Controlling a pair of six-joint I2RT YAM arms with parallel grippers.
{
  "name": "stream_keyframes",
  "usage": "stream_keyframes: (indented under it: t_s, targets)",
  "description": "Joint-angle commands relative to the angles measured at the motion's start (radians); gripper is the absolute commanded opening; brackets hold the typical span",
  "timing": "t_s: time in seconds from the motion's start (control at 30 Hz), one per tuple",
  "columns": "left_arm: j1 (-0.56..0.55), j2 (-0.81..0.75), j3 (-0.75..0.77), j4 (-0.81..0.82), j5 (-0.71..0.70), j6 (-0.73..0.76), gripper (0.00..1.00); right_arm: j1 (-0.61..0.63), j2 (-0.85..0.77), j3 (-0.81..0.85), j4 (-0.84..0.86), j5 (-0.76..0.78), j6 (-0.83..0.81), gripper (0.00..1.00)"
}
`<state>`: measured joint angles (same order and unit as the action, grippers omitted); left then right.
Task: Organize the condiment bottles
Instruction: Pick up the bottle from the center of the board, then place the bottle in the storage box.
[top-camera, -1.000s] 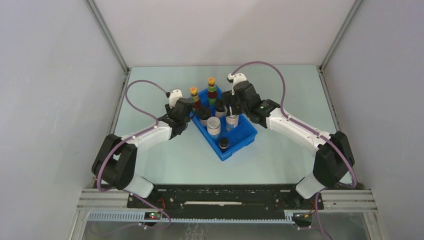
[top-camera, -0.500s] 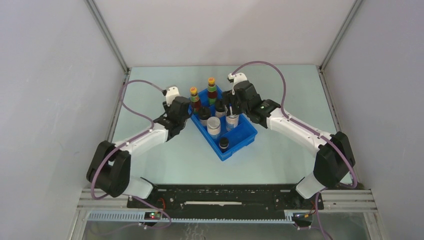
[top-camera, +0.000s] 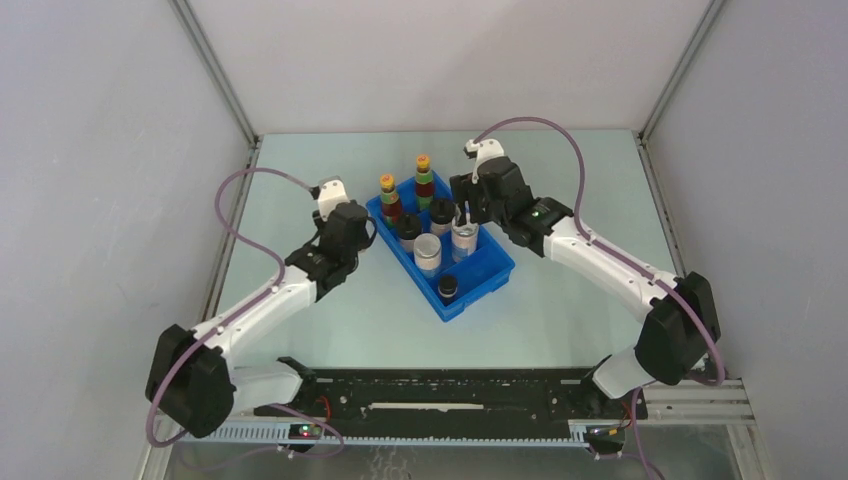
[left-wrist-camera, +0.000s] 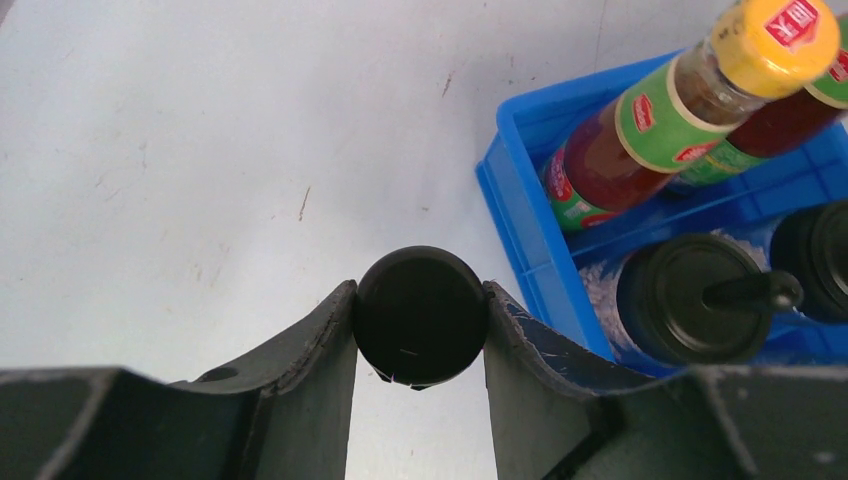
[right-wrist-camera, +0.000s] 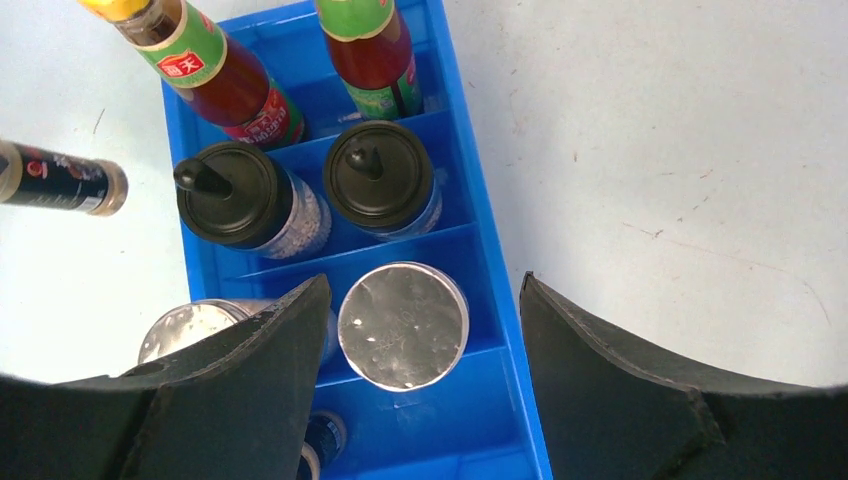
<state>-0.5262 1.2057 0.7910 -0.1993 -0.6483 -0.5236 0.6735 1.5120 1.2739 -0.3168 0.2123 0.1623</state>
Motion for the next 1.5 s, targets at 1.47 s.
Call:
stream_keyframes:
  t_s: [1.47]
  targets:
    - [-0.578, -0.187, 0.34, -0.631, -0.029, 0.146, 0.0, -0.252, -0.056, 0.013, 0.044, -0.06, 0.057, 0.78]
